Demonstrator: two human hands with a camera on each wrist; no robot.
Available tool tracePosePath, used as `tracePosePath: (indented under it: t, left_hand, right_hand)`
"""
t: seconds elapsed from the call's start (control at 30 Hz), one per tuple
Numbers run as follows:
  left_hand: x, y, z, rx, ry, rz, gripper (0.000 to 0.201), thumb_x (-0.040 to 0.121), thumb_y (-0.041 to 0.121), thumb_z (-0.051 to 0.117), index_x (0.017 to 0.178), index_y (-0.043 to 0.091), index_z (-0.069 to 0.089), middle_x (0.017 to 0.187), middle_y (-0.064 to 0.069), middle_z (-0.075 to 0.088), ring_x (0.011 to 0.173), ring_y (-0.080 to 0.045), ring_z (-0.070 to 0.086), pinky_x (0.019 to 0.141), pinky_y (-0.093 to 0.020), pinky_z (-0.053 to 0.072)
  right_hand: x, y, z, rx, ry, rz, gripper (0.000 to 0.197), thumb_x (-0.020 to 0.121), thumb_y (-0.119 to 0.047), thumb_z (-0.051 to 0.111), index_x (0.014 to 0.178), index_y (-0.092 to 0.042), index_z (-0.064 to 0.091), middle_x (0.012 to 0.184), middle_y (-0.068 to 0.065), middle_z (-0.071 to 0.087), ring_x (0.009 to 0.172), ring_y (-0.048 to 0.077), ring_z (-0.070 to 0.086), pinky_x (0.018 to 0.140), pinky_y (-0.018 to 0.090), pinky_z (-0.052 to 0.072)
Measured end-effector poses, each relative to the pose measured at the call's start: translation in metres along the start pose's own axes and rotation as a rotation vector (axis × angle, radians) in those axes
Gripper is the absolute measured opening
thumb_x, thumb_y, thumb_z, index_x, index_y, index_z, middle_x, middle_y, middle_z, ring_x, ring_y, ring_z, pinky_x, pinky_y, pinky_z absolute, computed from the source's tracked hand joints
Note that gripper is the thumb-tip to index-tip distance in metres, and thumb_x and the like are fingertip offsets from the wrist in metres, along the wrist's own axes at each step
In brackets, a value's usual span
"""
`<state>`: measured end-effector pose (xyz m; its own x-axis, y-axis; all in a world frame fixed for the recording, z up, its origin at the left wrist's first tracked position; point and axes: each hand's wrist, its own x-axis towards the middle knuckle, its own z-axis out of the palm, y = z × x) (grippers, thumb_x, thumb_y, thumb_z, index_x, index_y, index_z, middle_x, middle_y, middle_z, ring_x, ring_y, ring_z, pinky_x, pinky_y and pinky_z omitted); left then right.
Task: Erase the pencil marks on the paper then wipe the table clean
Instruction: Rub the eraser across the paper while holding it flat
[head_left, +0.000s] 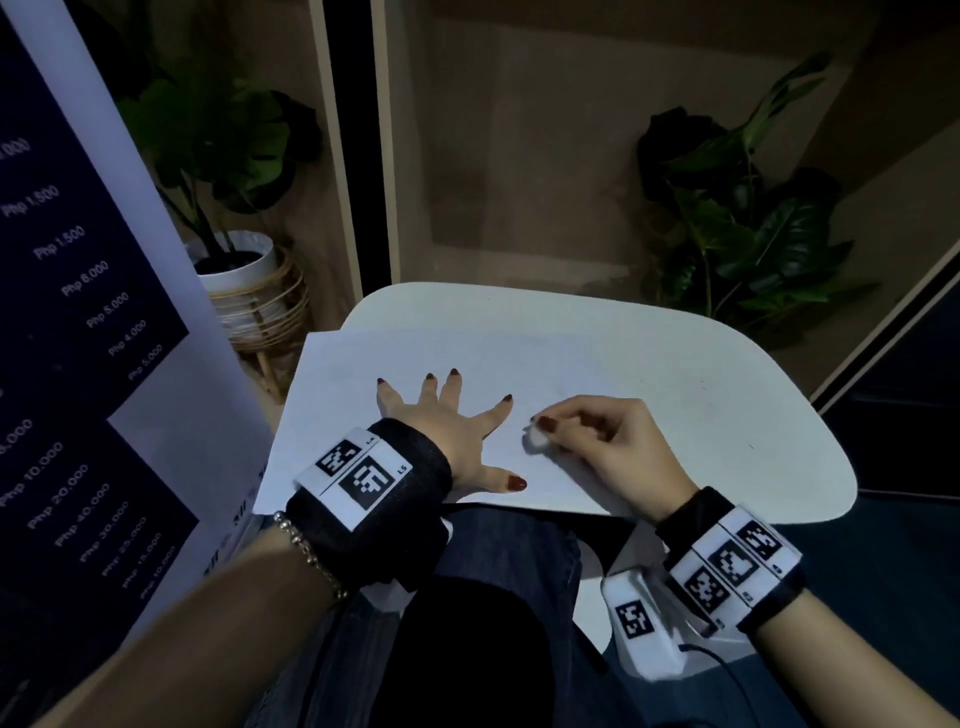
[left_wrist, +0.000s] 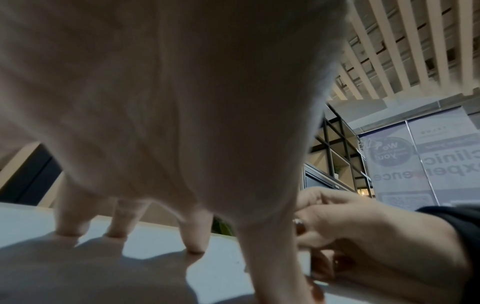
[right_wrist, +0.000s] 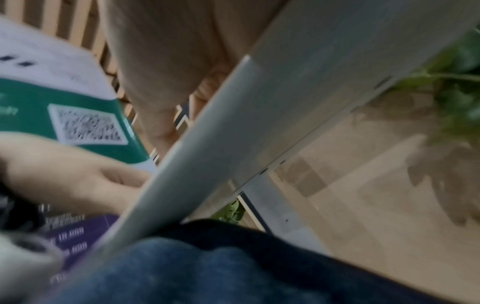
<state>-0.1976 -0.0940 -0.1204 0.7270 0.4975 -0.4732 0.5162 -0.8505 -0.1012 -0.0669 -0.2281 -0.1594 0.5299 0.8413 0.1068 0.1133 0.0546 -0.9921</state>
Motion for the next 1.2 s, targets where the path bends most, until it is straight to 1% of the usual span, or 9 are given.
tracePosePath:
  t: [0.1, 0.2, 0.37, 0.47, 0.6, 0.73, 0.93, 1.07, 1.2]
  left_hand:
    - [-0.001, -0.001, 0.000, -0.001, 0.016, 0.009, 0.087, 0.084, 0.083, 0.030, 0.149, 0.049, -0.017, 0.162, -0.011, -0.020, 0.150, -0.033, -0.011, 0.110, -0.072, -0.002]
    - [-0.001, -0.001, 0.001, -0.003, 0.016, 0.011, 0.087, 0.084, 0.082, 0.030, 0.149, 0.049, -0.017, 0.162, -0.012, -0.020, 0.150, -0.033, -0.012, 0.110, -0.071, -0.004]
    - [-0.002, 0.000, -0.001, -0.004, 0.023, 0.011, 0.088, 0.083, 0.082, 0.033, 0.150, 0.049, -0.013, 0.162, -0.013, -0.016, 0.150, -0.033, -0.009, 0.109, -0.071, -0.005]
    - [-0.002, 0.001, -0.002, -0.034, 0.055, 0.043, 0.083, 0.087, 0.077, 0.035, 0.152, 0.047, -0.006, 0.163, -0.013, -0.011, 0.151, -0.030, -0.005, 0.111, -0.070, -0.007]
    - [0.002, 0.005, 0.003, -0.081, 0.128, 0.134, 0.079, 0.091, 0.073, 0.031, 0.154, 0.042, -0.004, 0.164, -0.008, -0.011, 0.151, -0.026, -0.007, 0.115, -0.065, -0.005]
    - [0.005, 0.012, 0.008, -0.105, 0.129, 0.149, 0.080, 0.089, 0.076, 0.026, 0.154, 0.044, -0.007, 0.163, -0.004, -0.017, 0.151, -0.026, -0.011, 0.117, -0.062, 0.004]
    - [0.007, 0.009, 0.010, -0.124, 0.095, 0.162, 0.098, 0.081, 0.084, 0.032, 0.154, 0.037, -0.014, 0.161, -0.001, -0.025, 0.150, -0.024, -0.017, 0.119, -0.058, 0.003]
    - [0.008, 0.001, 0.008, -0.131, 0.068, 0.195, 0.110, 0.079, 0.084, 0.040, 0.154, 0.028, -0.018, 0.159, 0.002, -0.029, 0.149, -0.019, -0.021, 0.120, -0.053, -0.002]
    - [0.009, -0.004, 0.007, -0.120, 0.045, 0.217, 0.112, 0.077, 0.084, 0.041, 0.153, 0.028, -0.020, 0.158, 0.003, -0.031, 0.148, -0.018, -0.023, 0.120, -0.053, -0.003]
  right_hand:
    - [0.010, 0.002, -0.004, 0.303, 0.278, 0.061, 0.012, 0.092, 0.004, 0.061, 0.086, 0.011, 0.068, 0.076, 0.019, 0.069, 0.072, 0.026, 0.069, 0.086, 0.039, 0.053]
    - [0.013, 0.003, -0.014, 0.318, 0.341, 0.122, 0.016, 0.094, 0.006, 0.057, 0.081, 0.007, 0.066, 0.074, 0.014, 0.069, 0.079, 0.030, 0.066, 0.086, 0.036, 0.051]
    - [0.005, 0.006, -0.021, 0.138, 0.253, 0.117, 0.011, 0.094, 0.012, 0.052, 0.093, 0.013, 0.062, 0.083, 0.021, 0.068, 0.062, 0.020, 0.052, 0.062, 0.022, 0.045]
    - [0.000, 0.008, -0.023, -0.001, 0.221, 0.091, 0.011, 0.093, 0.012, 0.054, 0.090, 0.009, 0.064, 0.080, 0.020, 0.070, 0.059, 0.018, 0.055, 0.062, 0.020, 0.048]
    - [-0.011, 0.000, -0.026, -0.185, 0.172, 0.127, 0.011, 0.093, 0.005, 0.056, 0.091, 0.005, 0.067, 0.072, 0.001, 0.072, 0.058, 0.013, 0.058, 0.058, 0.017, 0.048]
    - [-0.023, -0.017, -0.026, -0.262, 0.018, 0.200, 0.012, 0.092, 0.003, 0.057, 0.086, 0.004, 0.068, 0.069, 0.003, 0.071, 0.060, 0.018, 0.058, 0.058, 0.017, 0.048]
    - [-0.007, -0.033, -0.025, -0.456, -0.031, 0.079, 0.017, 0.091, -0.001, 0.060, 0.080, -0.007, 0.071, 0.074, 0.004, 0.071, 0.064, 0.012, 0.059, 0.064, 0.017, 0.046]
    - [0.001, -0.041, -0.018, -0.654, -0.284, -0.011, 0.008, 0.089, -0.007, 0.066, 0.091, -0.014, 0.070, 0.080, 0.008, 0.067, 0.070, 0.020, 0.063, 0.070, 0.030, 0.050]
    - [0.013, -0.049, -0.012, -0.893, -0.399, -0.093, 0.013, 0.087, -0.012, 0.066, 0.094, -0.023, 0.070, 0.077, -0.006, 0.068, 0.069, 0.006, 0.062, 0.069, 0.020, 0.049]
